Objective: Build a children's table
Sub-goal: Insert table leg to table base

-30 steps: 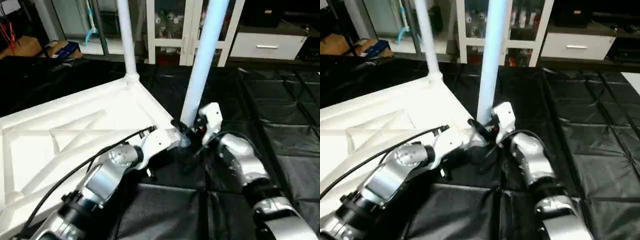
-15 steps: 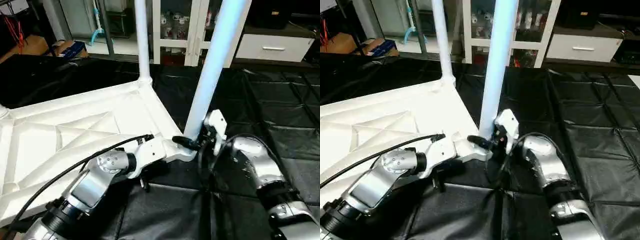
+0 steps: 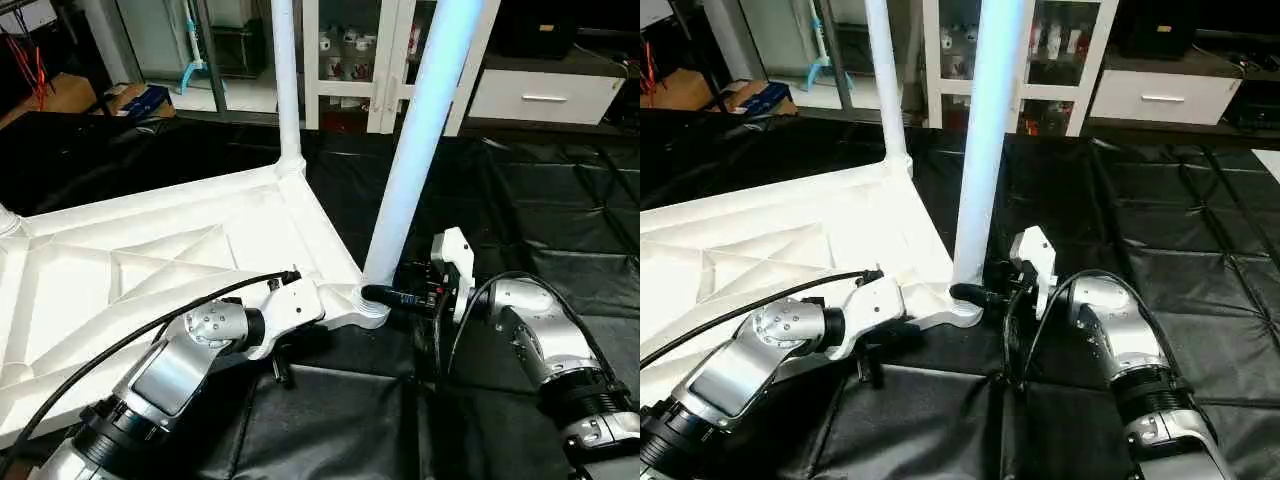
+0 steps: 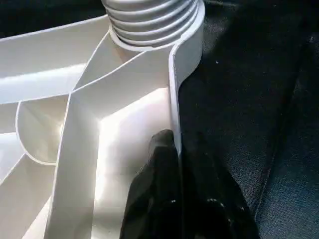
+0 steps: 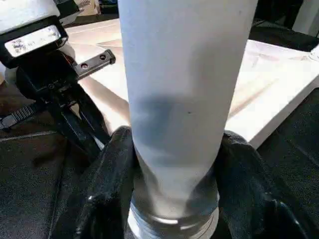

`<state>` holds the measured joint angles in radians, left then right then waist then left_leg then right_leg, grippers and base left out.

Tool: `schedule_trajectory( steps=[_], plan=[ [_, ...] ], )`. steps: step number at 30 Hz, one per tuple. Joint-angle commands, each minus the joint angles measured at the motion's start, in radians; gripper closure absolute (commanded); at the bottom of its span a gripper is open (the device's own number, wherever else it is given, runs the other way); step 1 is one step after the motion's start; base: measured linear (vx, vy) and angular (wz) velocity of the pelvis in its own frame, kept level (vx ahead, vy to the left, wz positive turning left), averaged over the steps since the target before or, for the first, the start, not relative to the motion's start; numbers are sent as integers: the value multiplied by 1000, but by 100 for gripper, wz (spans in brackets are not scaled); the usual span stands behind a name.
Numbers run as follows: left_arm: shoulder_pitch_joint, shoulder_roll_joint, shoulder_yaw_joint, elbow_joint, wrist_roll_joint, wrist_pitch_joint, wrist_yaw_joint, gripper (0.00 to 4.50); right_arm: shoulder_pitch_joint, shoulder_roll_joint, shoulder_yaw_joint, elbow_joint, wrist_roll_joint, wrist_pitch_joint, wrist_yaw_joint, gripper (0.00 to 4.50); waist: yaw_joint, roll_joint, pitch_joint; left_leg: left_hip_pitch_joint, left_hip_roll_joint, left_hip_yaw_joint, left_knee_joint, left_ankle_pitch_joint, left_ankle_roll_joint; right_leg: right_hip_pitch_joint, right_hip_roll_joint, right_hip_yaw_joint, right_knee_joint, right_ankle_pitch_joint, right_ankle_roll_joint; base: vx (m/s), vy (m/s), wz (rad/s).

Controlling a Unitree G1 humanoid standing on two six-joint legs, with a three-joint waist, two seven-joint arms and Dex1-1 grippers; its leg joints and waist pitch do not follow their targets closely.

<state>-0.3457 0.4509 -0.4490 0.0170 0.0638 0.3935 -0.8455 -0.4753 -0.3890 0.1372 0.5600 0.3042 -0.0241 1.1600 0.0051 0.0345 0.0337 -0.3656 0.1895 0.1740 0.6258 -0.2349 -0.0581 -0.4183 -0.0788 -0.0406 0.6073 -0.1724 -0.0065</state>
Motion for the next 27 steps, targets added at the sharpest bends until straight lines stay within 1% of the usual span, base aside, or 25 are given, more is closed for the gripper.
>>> schedule_trajectory(
  steps=[1,3,4,7,9,12,14,15,16,17,18,19,20,21,22,23,24,25,26,27],
  plan=[
    [16,26,16,-7,-9,-20,-22,450,-6,-42,-62,7,6,14,-19,257,2,-4,-59,4,33,-4,-75,-60,116,61,-47,26,-51,-56,-311,0,0,0],
    [19,24,15,-11,-9,-19,-24,450,-9,-41,-59,10,7,18,-11,257,2,-6,-59,3,33,-4,-74,-57,116,62,-47,27,-50,-51,-311,0,0,0],
    [21,25,15,-14,-9,-17,-25,450,-11,-42,-56,13,8,23,-2,257,2,-5,-59,3,33,-5,-74,-56,117,61,-47,26,-50,-52,-310,0,0,0],
    [22,26,13,-17,-12,-16,-26,450,-12,-43,-51,17,7,28,9,257,2,-6,-58,3,33,-4,-74,-58,119,61,-47,27,-50,-56,-311,0,0,0],
    [23,26,13,-18,-12,-15,-27,450,-10,-45,-47,16,6,32,17,257,3,-6,-58,4,33,-4,-74,-66,116,61,-48,27,-52,-70,-308,0,0,0],
    [24,22,18,-20,-14,-9,-20,450,-3,-36,-54,9,8,35,-5,257,3,-6,-58,3,33,-4,-74,-67,112,61,-47,27,-52,-71,-306,0,0,0],
    [21,-2,32,-5,-12,13,16,450,-19,0,-81,50,-23,27,-155,257,1,-7,-57,2,32,-3,-74,-62,106,59,-47,28,-52,-75,-303,0,0,0],
    [21,-7,35,-3,-14,18,21,450,-22,6,-85,58,-28,23,-181,257,0,-6,-56,3,31,-3,-74,-67,102,58,-47,28,-53,-86,-301,0,0,0],
    [20,-12,37,-1,-16,21,24,450,-24,10,-88,64,-32,20,-197,257,-2,-7,-56,1,31,-4,-76,-85,92,60,-48,27,-55,-114,-295,0,0,0],
    [15,-29,41,8,-18,39,39,450,-29,30,-104,83,-42,18,-278,257,-3,-8,-55,1,31,-4,-77,-98,88,60,-47,28,-57,-128,-292,0,0,0],
    [9,-43,43,16,-16,55,53,450,-32,48,-119,97,-48,21,-342,257,-6,-6,-53,2,31,-3,-78,-110,75,55,-46,29,-60,-150,-287,0,0,0],
    [-6,-64,42,42,3,69,90,450,-32,79,-137,109,-66,21,-457,257,-10,-4,-52,2,28,-4,-80,-124,57,55,-46,29,-63,-179,-275,0,0,0],
    [-6,-64,42,42,3,69,90,450,-32,79,-137,109,-66,21,-457,258,-12,-4,-53,2,27,-5,-81,-126,48,57,-46,28,-64,-188,-270,0,0,0],
    [-31,-92,39,79,34,83,142,450,-23,117,-142,103,-89,17,-553,258,-16,-2,-54,-1,28,-8,-83,-140,41,60,-46,27,-64,-196,-260,0,0,0],
    [-44,-112,44,97,40,93,169,450,-20,139,-142,100,-104,11,-605,258,-21,-2,-51,3,28,-6,-83,-156,34,52,-44,28,-68,-203,-255,0,0,0],
    [-60,-141,55,120,42,107,205,450,-17,167,-143,98,-115,13,-664,259,-23,-3,-50,3,27,-5,-84,-164,32,52,-43,28,-72,-214,-251,0,0,0],
    [-60,-141,55,120,42,107,205,450,-17,167,-143,98,-115,13,-664,259,-24,-1,-53,2,25,-6,-84,-161,25,54,-44,28,-71,-215,-246,0,0,0],
    [-65,-150,59,126,41,113,216,450,-18,175,-143,98,-115,19,-678,259,-23,-2,-53,1,25,-7,-84,-165,24,55,-45,28,-71,-216,-245,0,0,0],
    [-80,-170,66,149,43,112,241,450,-16,204,-147,97,-123,17,-737,259,-24,-5,-54,-1,25,-8,-84,-169,28,57,-45,28,-71,-214,-243,0,0,0],
    [-95,-200,82,179,35,112,270,450,-18,244,-153,98,-133,15,-818,259,-23,0,-51,0,24,-6,-85,-169,28,52,-44,29,-73,-218,-241,0,0,0]
  ],
)
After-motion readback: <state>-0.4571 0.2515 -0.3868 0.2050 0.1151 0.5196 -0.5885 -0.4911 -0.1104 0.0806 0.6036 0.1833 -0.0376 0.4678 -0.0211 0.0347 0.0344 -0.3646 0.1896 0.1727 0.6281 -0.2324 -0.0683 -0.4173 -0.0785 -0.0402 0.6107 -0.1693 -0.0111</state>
